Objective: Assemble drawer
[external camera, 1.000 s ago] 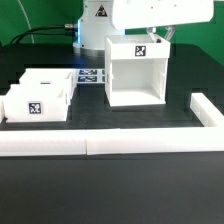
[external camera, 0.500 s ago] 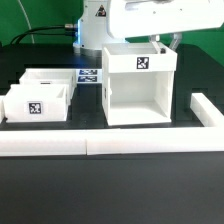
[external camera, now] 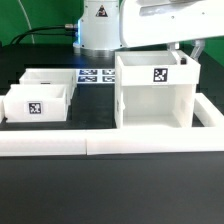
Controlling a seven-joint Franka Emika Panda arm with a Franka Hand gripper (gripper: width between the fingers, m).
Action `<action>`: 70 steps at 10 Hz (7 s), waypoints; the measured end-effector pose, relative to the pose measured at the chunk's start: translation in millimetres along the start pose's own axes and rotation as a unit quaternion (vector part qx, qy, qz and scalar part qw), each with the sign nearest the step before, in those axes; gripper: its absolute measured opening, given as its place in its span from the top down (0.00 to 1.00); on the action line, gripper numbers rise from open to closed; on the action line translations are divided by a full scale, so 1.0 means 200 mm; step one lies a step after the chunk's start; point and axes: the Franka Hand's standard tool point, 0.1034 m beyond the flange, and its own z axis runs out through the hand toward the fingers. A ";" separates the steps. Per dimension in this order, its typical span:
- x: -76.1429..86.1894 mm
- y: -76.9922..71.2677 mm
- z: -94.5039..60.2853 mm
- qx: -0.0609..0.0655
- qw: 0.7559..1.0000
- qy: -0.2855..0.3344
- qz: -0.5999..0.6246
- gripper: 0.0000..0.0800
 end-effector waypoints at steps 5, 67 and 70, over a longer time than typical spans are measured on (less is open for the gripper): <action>0.02 -0.01 -0.02 0.005 0.997 0.009 0.083 0.95; -0.07 0.55 -0.24 -0.001 0.995 -0.069 -0.067 0.19; -0.07 0.54 -0.24 -0.001 0.996 -0.069 -0.065 0.19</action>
Offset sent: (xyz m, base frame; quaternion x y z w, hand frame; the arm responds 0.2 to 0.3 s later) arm 0.0000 0.0000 0.0000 0.0000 0.0000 0.1296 0.9916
